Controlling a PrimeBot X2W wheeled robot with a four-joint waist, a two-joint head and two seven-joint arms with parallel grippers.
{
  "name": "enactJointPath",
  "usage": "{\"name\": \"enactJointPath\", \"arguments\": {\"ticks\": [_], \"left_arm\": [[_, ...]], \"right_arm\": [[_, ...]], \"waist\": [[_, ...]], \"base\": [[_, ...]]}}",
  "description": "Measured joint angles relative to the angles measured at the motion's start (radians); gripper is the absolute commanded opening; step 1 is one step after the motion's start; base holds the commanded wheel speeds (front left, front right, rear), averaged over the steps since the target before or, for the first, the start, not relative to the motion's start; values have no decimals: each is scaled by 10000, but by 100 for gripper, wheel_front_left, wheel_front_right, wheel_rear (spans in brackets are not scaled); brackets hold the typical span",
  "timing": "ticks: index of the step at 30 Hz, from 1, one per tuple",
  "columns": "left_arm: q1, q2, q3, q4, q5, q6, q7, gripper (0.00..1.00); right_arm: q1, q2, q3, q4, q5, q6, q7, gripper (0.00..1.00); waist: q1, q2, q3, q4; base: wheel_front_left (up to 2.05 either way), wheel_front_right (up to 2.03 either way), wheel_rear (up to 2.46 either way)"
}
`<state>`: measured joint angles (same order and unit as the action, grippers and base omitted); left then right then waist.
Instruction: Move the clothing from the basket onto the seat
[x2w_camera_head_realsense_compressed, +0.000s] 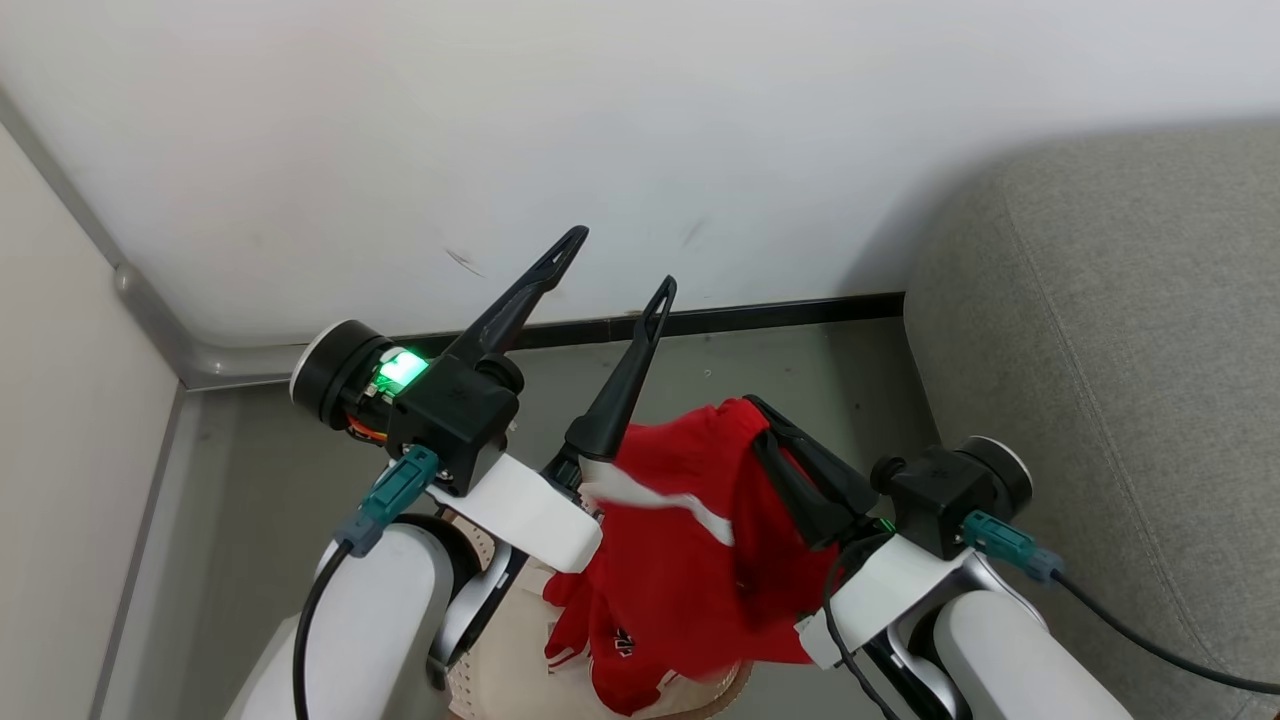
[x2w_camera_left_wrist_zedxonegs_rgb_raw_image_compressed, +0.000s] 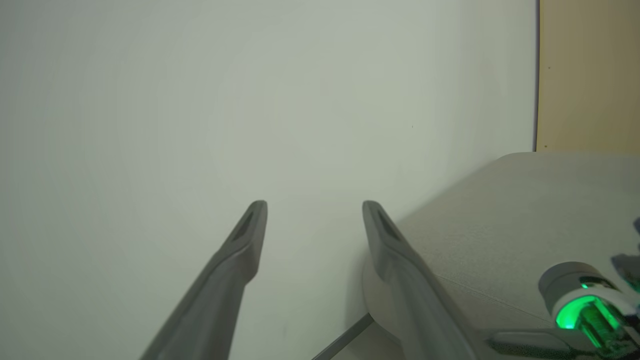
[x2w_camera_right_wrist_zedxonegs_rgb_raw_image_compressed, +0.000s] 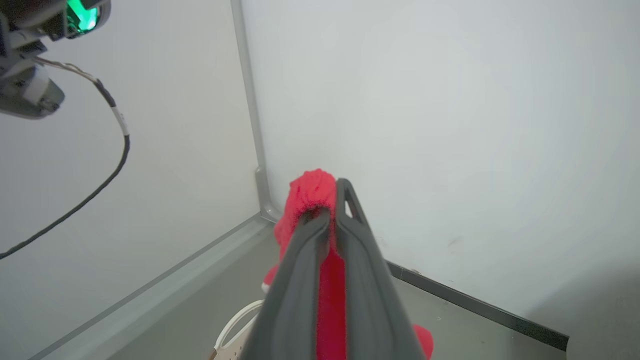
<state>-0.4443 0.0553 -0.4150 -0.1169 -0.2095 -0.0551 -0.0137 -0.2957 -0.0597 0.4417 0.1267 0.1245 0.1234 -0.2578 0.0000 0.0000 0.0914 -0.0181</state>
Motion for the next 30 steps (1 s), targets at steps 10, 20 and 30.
{"name": "enactJointPath", "arguments": {"ticks": [10, 20, 30], "left_arm": [[36, 23, -42, 17, -2, 12, 128, 100], [35, 8, -447, 209, -121, -104, 219, 100], [16, -21, -777, 408, -301, -267, 226, 100]], "right_arm": [[12, 0, -297, -209, -15, 2, 0, 0], [153, 4, -1200, -633, -224, 2, 0, 0], [530, 8, -1816, -1049, -295, 2, 0, 0]], "waist": [[0, 0, 53, -147], [-1, 0, 110, -415], [0, 0, 174, -759]], "base": [[0, 0, 0], [0, 0, 0], [0, 0, 0]]}}
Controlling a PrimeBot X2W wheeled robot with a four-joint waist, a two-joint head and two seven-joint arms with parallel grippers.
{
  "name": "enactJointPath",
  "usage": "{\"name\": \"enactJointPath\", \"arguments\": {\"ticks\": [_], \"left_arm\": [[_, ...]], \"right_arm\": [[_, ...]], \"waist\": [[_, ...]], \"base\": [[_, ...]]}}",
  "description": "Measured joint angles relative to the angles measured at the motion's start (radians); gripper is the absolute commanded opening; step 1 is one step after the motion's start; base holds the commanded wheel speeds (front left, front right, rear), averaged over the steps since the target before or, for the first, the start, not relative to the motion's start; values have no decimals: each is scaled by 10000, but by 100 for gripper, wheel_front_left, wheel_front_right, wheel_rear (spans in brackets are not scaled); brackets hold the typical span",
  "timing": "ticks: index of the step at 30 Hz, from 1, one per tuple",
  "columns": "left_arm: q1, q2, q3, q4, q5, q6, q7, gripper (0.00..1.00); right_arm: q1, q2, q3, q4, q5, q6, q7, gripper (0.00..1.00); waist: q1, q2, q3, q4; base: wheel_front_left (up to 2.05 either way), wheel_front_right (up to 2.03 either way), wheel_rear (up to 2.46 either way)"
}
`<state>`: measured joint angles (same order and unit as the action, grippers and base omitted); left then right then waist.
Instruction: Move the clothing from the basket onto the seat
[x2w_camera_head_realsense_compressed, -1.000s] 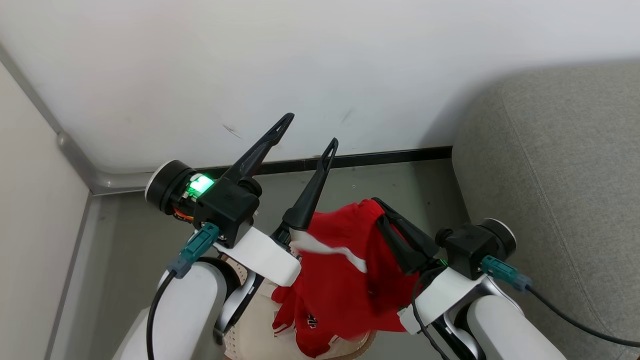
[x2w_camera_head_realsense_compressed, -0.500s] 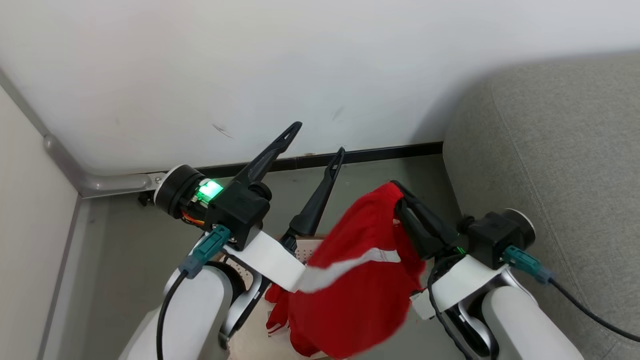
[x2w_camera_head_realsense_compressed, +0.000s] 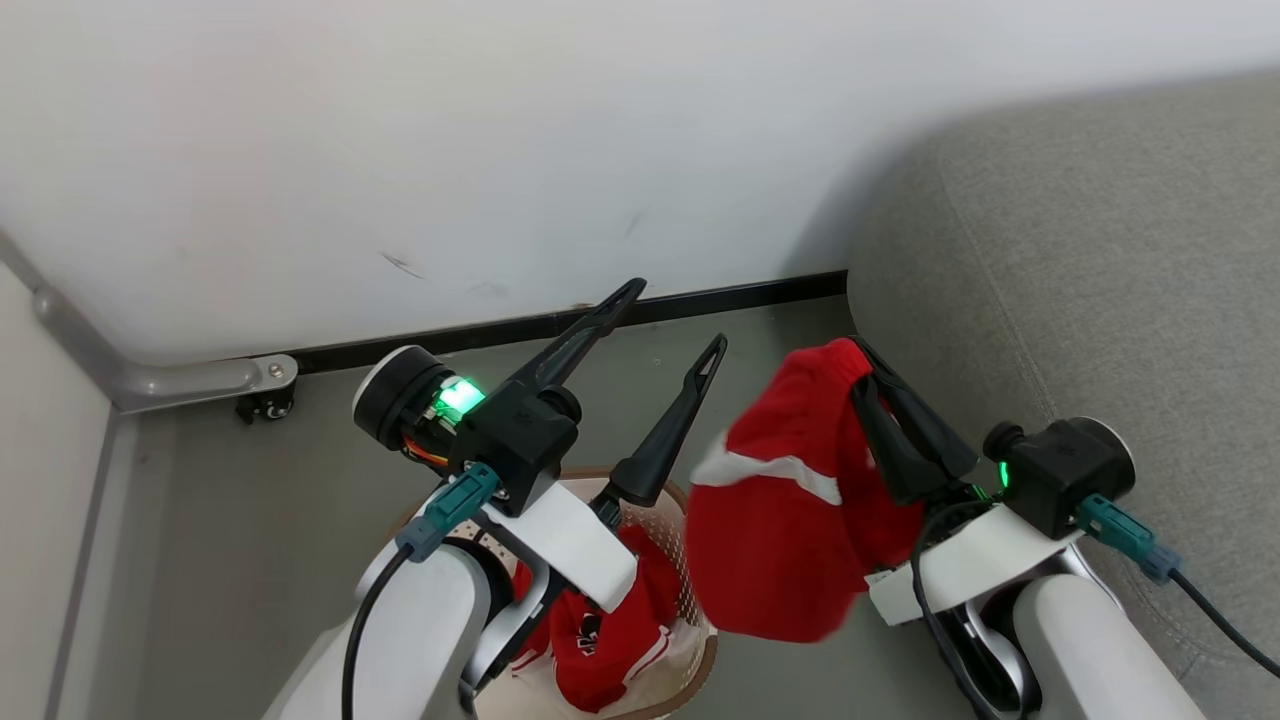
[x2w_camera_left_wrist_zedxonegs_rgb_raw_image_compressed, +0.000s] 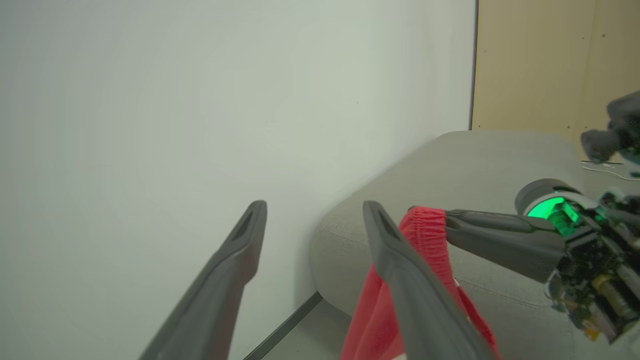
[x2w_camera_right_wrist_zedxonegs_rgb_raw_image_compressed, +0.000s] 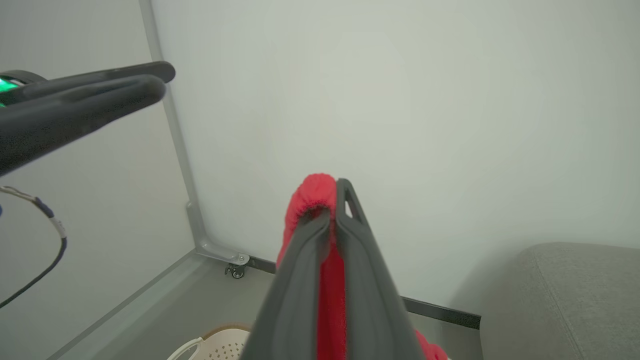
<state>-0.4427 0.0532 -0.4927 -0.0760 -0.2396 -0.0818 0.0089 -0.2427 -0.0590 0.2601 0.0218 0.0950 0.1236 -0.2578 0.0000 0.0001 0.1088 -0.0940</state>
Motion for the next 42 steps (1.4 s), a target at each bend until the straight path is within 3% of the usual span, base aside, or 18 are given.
{"name": "enactJointPath", "arguments": {"ticks": [13, 29, 42], "left_arm": [[-238, -75, -397, 268, -245, -94, 2, 100], [-463, -61, -316, 414, -230, -84, 36, 100], [-457, 242, 15, 226, -40, 274, 286, 100]], "right_arm": [[531, 21, -560, -520, -123, 0, 0, 0], [738, 40, -173, -756, 96, 0, 0, 0], [212, 42, 25, -598, 198, 0, 0, 0]], "waist": [[0, 0, 152, -706], [0, 0, 392, -1921], [0, 0, 664, -2795]], "base": [[0, 0, 0], [0, 0, 0], [0, 0, 0]]}}
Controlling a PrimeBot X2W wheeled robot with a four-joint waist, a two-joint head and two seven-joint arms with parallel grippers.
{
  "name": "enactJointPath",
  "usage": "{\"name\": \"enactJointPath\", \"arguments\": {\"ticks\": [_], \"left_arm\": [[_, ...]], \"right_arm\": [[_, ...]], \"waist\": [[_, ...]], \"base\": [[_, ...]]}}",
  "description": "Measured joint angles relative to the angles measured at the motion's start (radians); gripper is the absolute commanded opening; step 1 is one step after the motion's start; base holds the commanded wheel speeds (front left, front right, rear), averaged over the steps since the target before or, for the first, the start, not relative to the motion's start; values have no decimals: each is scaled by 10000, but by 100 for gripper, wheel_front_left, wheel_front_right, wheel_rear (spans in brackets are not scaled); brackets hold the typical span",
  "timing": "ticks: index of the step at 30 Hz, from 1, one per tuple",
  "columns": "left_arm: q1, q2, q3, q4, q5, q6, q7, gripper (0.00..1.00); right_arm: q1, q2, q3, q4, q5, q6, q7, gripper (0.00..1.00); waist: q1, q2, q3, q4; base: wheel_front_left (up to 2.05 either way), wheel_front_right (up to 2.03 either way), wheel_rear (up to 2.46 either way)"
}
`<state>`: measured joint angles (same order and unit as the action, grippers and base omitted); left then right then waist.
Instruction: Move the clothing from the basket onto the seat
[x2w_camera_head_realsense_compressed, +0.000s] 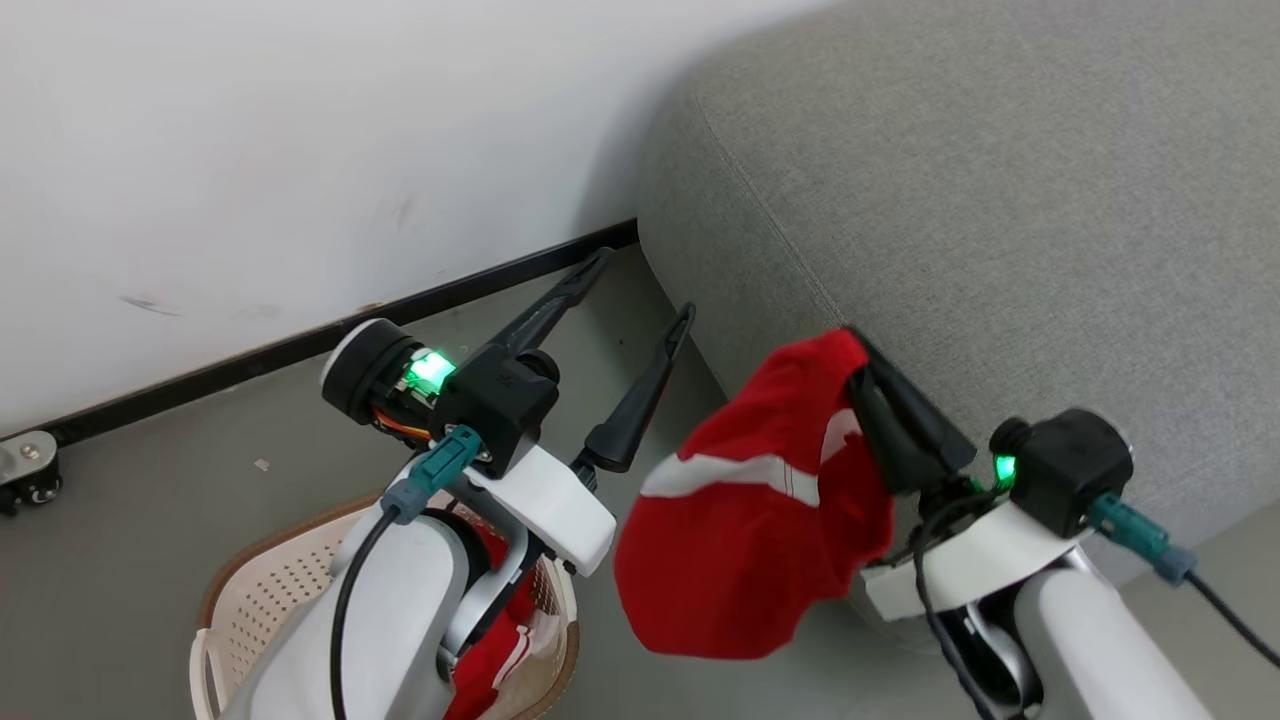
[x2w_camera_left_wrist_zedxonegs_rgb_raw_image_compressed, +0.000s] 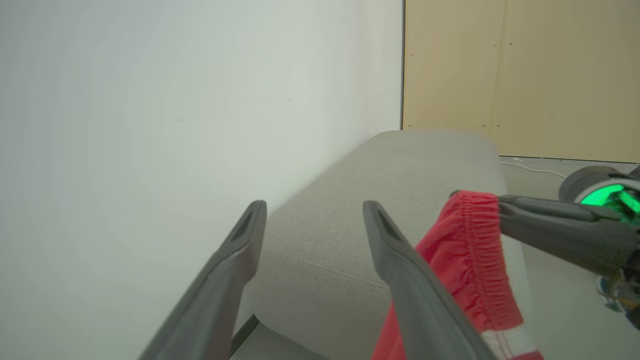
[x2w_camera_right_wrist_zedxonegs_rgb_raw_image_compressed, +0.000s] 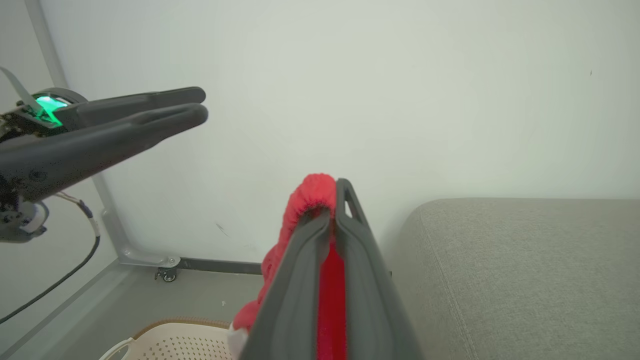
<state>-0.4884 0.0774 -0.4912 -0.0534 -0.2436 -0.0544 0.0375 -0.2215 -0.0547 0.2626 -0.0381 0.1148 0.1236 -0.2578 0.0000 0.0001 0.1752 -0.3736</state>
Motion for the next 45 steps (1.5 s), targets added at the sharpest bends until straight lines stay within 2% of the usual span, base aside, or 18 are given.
{"name": "enactJointPath", "arguments": {"ticks": [15, 31, 36, 45], "left_arm": [[46, 228, 111, -807, 261, 395, 508, 100], [76, 320, 73, -1749, 351, 535, 1243, 100], [71, 395, -65, -2090, 410, 531, 1394, 100], [-123, 407, -240, -2474, 439, 428, 1647, 100]], "right_arm": [[-2792, -77, -1751, 337, -527, 0, 0, 0], [-6385, -1795, -2510, 2117, -800, 0, 88, 0], [-7709, -2669, -2721, 3060, -1651, 2, 472, 0], [-9036, -2905, -3321, 4199, -2075, 2, 918, 0]], "waist": [[0, 0, 704, -93], [0, 0, 1770, 318], [0, 0, 2238, 497], [0, 0, 2878, 731]], "base": [[0, 0, 0], [0, 0, 0], [0, 0, 0], [0, 0, 0]]}}
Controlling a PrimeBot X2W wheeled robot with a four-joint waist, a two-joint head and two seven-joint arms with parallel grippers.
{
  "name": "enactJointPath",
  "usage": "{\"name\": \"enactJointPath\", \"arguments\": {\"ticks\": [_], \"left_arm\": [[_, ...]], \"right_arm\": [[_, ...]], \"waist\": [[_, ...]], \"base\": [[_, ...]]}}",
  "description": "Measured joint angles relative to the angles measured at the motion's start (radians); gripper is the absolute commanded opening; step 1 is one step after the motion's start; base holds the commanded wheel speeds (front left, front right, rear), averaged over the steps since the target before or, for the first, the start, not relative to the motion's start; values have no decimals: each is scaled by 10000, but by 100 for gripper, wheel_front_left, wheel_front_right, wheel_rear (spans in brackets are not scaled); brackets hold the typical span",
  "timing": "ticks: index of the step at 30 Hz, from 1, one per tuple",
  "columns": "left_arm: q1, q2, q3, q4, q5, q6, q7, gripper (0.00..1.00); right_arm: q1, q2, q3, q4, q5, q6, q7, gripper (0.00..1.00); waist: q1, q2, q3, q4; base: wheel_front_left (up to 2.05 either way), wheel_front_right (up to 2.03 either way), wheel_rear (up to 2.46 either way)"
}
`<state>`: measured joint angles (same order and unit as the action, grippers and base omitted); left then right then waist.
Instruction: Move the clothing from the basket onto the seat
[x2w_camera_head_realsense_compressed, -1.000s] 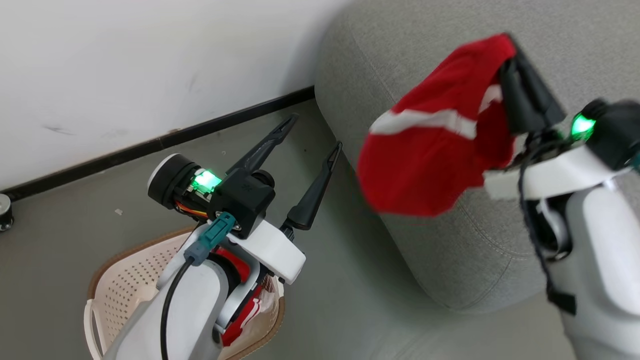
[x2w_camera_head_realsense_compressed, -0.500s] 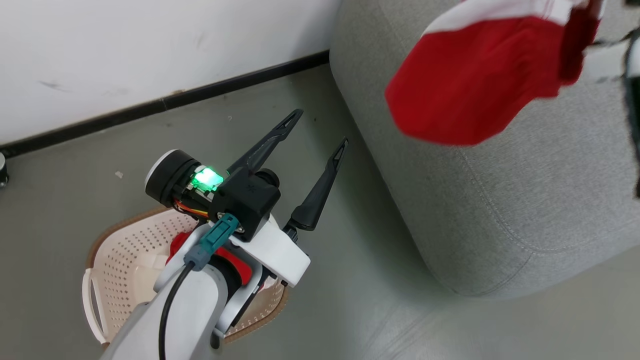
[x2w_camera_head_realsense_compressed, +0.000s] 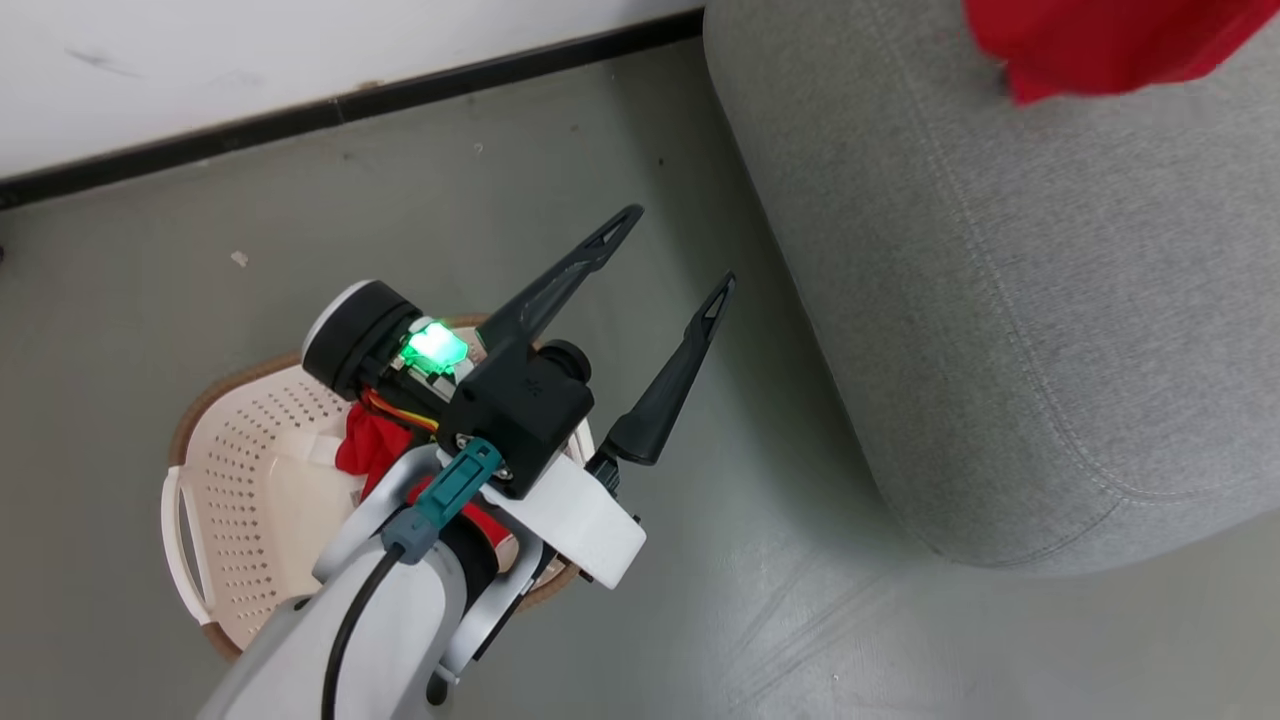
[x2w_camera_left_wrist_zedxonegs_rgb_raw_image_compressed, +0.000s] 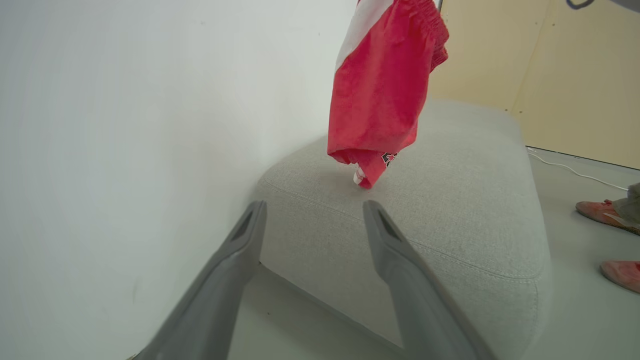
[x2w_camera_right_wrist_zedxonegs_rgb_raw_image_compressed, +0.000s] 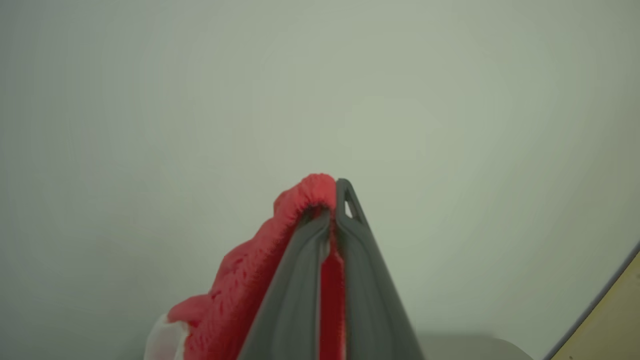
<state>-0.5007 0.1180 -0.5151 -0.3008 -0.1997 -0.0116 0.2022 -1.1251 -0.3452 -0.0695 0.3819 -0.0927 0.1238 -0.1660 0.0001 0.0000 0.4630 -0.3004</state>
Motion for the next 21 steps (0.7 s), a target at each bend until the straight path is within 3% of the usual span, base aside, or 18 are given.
{"name": "enactJointPath", "arguments": {"ticks": [9, 17, 21], "left_arm": [[-249, 50, -31, -322, 21, -15, 244, 100], [-500, 174, 2, -525, 245, -98, 431, 100], [-645, 178, -15, -627, 259, -111, 502, 100]], "right_arm": [[-1685, -723, -399, 466, -759, 0, 2, 0], [-2385, -1266, -685, 788, -1475, 0, -113, 0], [-2371, -1394, -1162, 1557, -1492, 2, -88, 0]], "waist": [[0, 0, 699, 257], [0, 0, 1265, 480], [0, 0, 1531, 582]], "base": [[0, 0, 0], [0, 0, 0], [0, 0, 0]]}}
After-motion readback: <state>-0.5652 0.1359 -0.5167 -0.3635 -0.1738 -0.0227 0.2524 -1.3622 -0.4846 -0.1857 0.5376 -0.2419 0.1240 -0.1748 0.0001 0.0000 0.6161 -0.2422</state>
